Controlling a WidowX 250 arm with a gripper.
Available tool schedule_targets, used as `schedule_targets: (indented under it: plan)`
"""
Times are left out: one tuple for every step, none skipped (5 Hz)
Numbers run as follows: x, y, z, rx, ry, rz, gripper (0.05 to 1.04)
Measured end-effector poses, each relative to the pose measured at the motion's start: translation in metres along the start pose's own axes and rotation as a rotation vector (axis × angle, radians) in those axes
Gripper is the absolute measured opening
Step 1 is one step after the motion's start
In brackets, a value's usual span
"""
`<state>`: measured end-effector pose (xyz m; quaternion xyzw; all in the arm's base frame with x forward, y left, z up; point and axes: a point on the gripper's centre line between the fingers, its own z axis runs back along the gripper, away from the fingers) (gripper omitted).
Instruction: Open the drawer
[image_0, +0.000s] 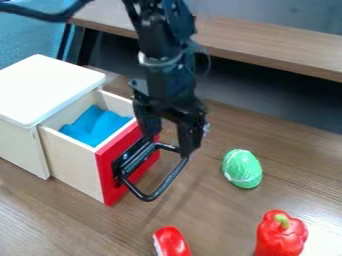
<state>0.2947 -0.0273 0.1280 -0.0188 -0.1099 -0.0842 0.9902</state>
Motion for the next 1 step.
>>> schedule_targets:
  plan:
    - [0.0014,-0.0078,0.0124,-0.025,-0.037,-0.021,0.999]
